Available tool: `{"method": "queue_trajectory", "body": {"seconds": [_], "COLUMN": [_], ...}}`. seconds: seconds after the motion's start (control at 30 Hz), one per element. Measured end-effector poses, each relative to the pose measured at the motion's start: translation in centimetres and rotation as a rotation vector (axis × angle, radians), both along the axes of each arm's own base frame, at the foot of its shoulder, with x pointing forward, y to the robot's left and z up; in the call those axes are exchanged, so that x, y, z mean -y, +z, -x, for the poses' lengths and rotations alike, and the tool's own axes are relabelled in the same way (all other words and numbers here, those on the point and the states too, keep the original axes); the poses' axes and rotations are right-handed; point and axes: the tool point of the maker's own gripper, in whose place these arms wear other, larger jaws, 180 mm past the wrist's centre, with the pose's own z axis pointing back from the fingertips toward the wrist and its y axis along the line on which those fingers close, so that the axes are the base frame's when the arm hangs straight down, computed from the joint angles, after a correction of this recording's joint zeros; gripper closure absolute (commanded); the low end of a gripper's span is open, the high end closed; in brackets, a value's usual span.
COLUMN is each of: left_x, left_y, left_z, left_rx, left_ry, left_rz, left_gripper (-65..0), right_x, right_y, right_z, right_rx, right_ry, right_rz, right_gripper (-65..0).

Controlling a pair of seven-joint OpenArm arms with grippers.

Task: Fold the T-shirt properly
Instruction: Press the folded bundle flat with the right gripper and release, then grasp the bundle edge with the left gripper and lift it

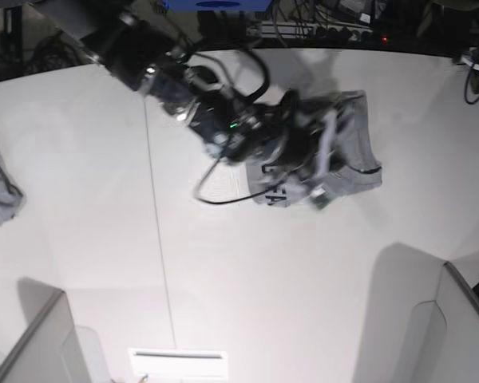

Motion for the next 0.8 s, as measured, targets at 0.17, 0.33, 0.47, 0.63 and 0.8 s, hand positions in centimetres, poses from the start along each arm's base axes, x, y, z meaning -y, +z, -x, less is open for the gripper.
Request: {"method": "queue_trajectory", "body": {"seconds": [0.17, 0.33, 0.47, 0.63, 0.8], "left_x": [5.4, 8.0, 12.0, 15.8, 17.9], "left_y": [-2.0, -2.6, -2.9, -3.8, -6.6], "left_z": [-3.6, -5.6, -8.3, -10.6, -11.7], "left_rx": [0.043, 0.084, 0.122, 0.169, 0.114], "left_ry": [-0.094, -0.124, -0.210, -0.269, -0.232], "left_rz": [0.113, 0.173, 0.247, 0.402, 0.528], "left_gripper": [0.0, -43.1, -62.2, -62.4, -62.4], "right_x": [8.0, 13.1, 15.8, 17.4, 18.7], "right_y": [-3.4, -5.6, -7.6, -8.9, -9.5], "right_z": [-2.2, -1.4, 0.2, 1.4, 2.6], "right_rx": [-0.031, 0.017, -0.042, -0.080, -0.088], "right_ry": [-0.253, -0.295, -0.370, -0.415, -0.400], "right_rz": [-0.007, 0.020, 0.041, 0.062, 0.098], "right_gripper": [0.0, 0.0, 0.0, 0.0, 0.0]}}
